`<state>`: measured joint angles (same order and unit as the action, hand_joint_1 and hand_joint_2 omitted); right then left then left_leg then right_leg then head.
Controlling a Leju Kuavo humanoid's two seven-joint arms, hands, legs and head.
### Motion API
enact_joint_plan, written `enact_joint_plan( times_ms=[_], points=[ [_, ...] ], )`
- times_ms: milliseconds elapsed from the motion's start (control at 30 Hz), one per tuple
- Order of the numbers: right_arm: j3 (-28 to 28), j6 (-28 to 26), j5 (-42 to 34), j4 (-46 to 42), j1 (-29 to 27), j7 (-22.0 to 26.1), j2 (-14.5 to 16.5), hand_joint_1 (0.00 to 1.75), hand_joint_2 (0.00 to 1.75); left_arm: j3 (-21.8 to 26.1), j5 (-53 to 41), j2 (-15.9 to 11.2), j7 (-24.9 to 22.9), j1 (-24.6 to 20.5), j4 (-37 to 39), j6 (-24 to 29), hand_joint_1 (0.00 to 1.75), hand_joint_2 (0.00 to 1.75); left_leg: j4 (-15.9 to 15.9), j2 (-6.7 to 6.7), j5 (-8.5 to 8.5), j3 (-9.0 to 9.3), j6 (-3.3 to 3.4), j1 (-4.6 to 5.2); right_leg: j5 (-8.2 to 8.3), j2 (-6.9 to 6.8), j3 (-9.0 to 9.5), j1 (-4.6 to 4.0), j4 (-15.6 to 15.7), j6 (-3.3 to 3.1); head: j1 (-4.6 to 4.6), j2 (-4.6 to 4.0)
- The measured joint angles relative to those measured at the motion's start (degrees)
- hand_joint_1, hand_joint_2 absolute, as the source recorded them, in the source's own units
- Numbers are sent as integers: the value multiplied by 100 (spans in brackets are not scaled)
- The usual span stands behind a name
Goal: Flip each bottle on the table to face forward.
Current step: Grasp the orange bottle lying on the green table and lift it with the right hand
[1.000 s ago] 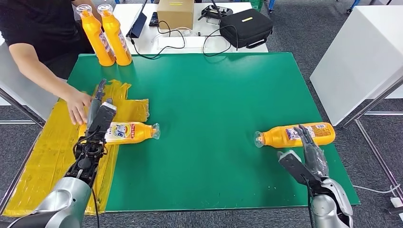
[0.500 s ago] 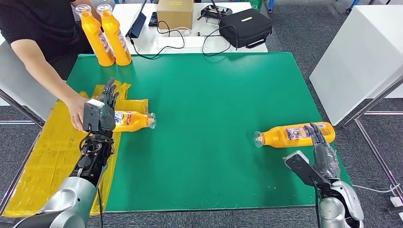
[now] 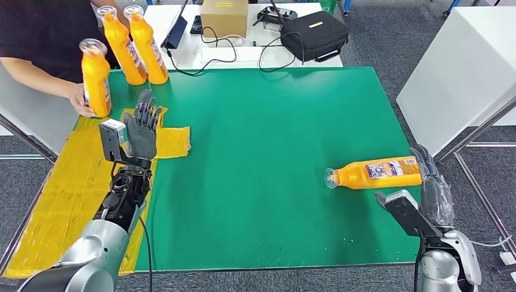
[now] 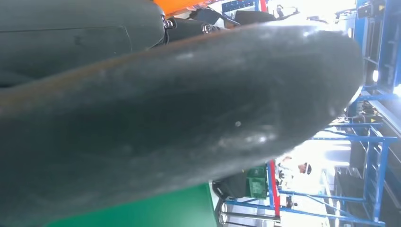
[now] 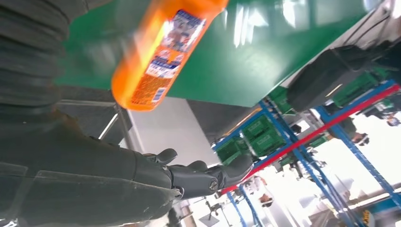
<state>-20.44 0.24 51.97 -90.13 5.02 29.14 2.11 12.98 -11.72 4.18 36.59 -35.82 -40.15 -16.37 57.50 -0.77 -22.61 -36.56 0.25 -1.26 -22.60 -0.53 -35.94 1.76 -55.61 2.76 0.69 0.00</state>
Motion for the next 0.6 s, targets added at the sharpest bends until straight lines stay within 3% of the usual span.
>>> enact_joint_plan(
  times_ms=[600],
  points=[
    [-616,504,380,615,190,92,-492,0,175,-133,168,37,102,46,-47,-44,0,0,0,2,-1,-3,0,0,0,-1,0,0,0,1,2,0]
  ],
)
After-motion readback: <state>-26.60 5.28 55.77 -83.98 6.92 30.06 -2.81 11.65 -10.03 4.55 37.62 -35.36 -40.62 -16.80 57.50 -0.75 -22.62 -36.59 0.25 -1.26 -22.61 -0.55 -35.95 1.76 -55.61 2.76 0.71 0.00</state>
